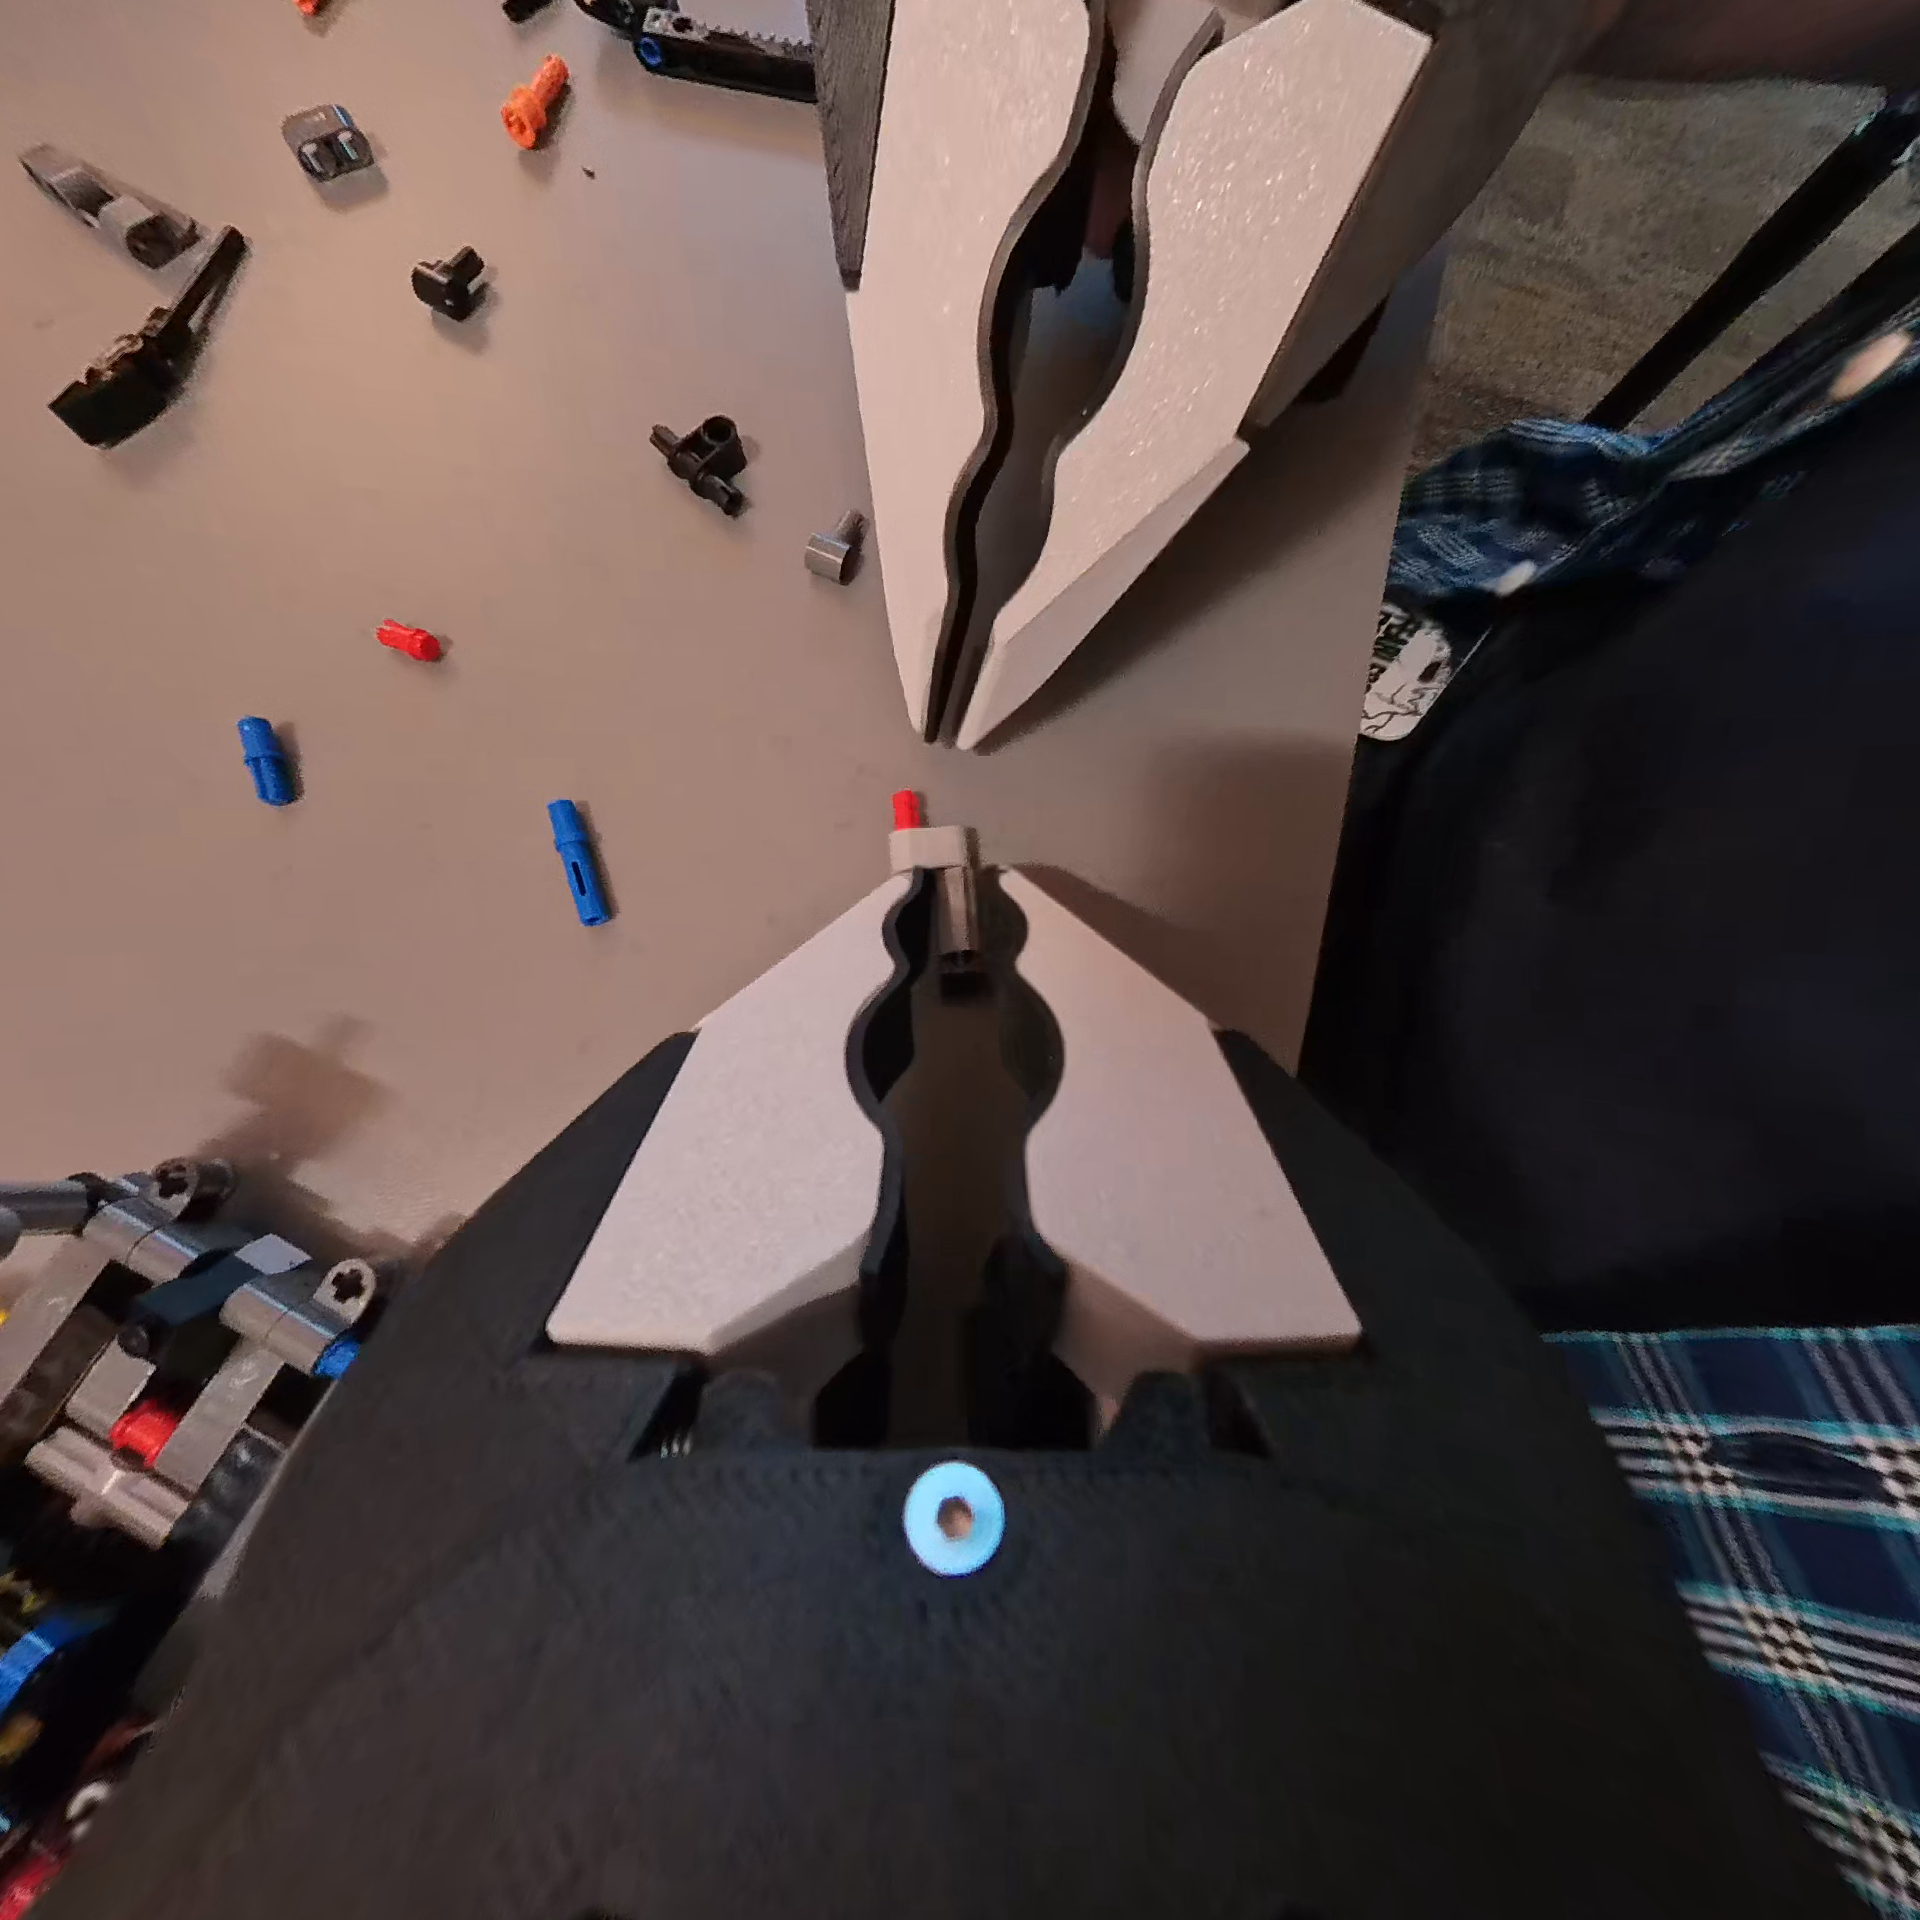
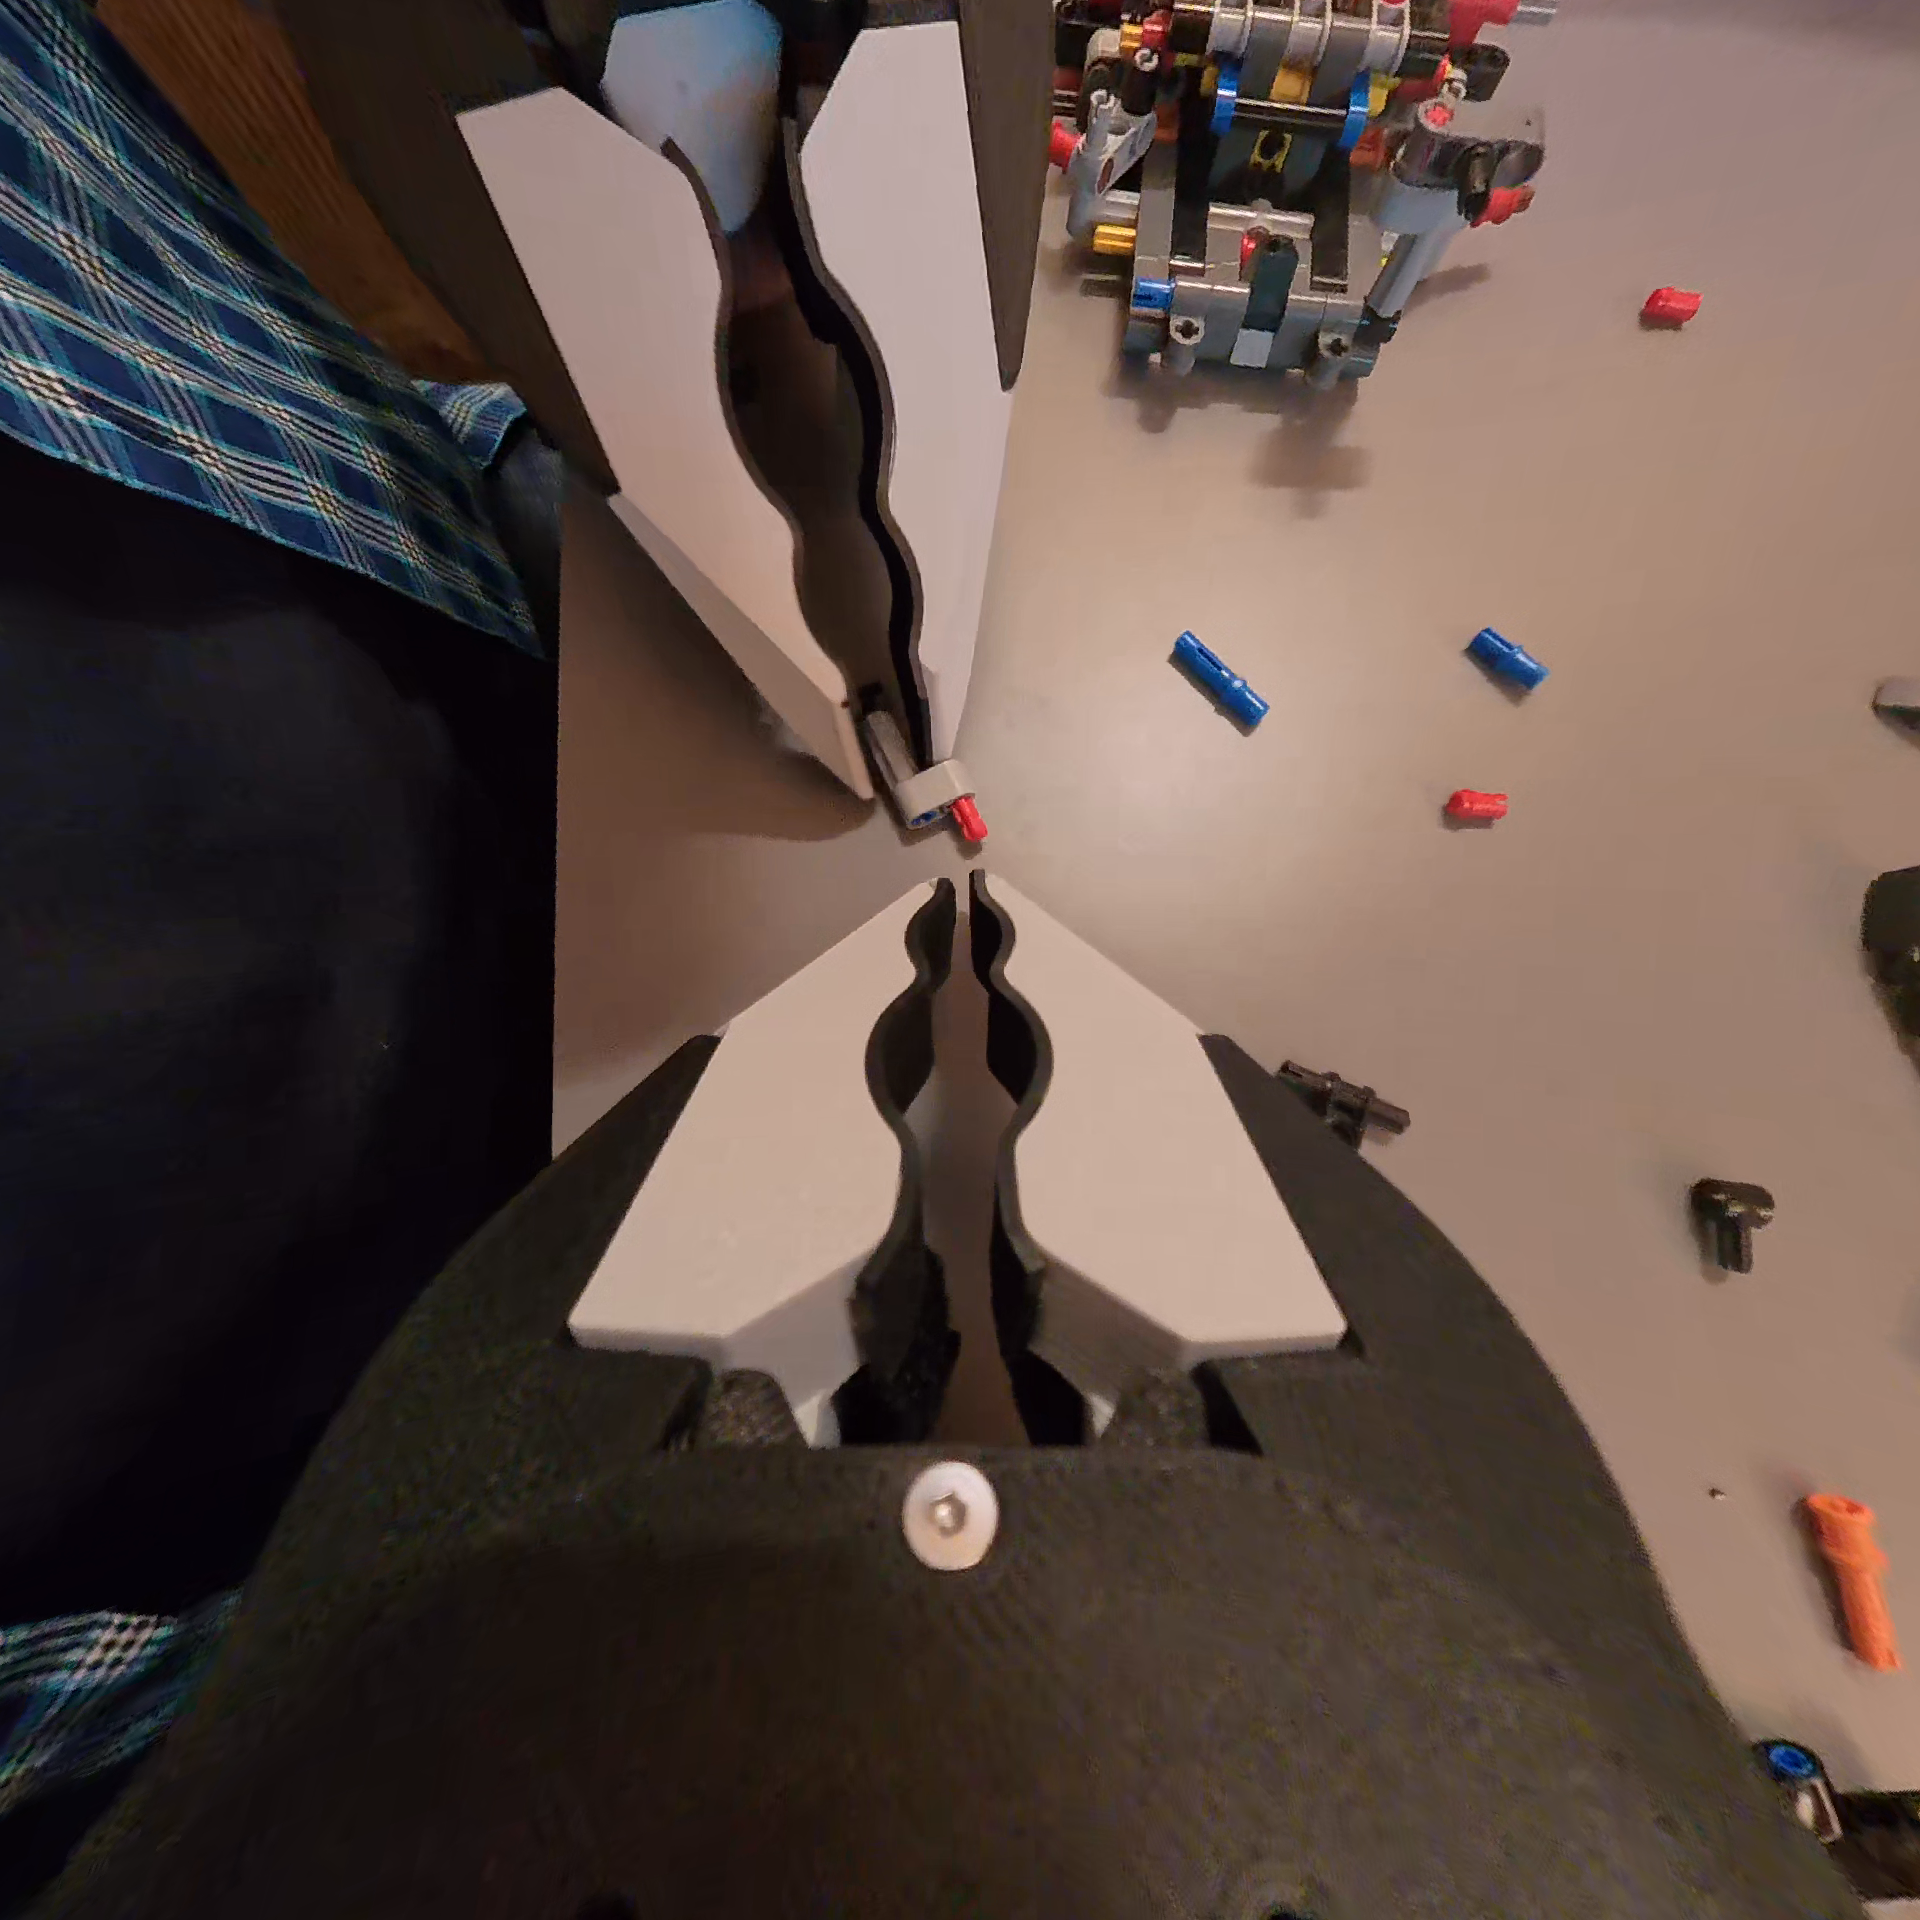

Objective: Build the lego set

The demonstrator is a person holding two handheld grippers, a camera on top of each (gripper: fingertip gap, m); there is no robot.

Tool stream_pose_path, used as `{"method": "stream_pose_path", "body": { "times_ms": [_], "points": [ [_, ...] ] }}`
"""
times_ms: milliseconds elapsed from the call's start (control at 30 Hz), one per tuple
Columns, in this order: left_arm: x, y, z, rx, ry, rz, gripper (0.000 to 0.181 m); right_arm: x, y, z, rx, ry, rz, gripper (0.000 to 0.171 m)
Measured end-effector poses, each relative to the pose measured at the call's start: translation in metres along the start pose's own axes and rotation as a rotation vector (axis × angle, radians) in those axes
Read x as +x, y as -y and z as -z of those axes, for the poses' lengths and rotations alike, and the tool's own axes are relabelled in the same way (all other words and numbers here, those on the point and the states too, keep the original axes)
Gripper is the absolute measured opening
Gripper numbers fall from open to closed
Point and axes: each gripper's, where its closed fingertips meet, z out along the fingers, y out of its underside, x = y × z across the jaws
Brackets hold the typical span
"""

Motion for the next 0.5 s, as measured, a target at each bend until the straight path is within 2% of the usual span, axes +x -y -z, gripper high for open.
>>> {"method": "stream_pose_path", "body": {
  "times_ms": [267, 500],
  "points": [
    [0.0001, 0.0001, -0.0001, -0.001, -0.028, -0.037, 0.006, 0.0002, 0.0094, 0.0015, 0.009, -0.033, -0.047, 0.010],
    [0.0011, 0.0002, -0.0004, -0.001, -0.032, -0.044, 0.007, 0.0000, 0.0101, -0.0035, -0.007, -0.051, -0.077, 0.011]
  ]
}}
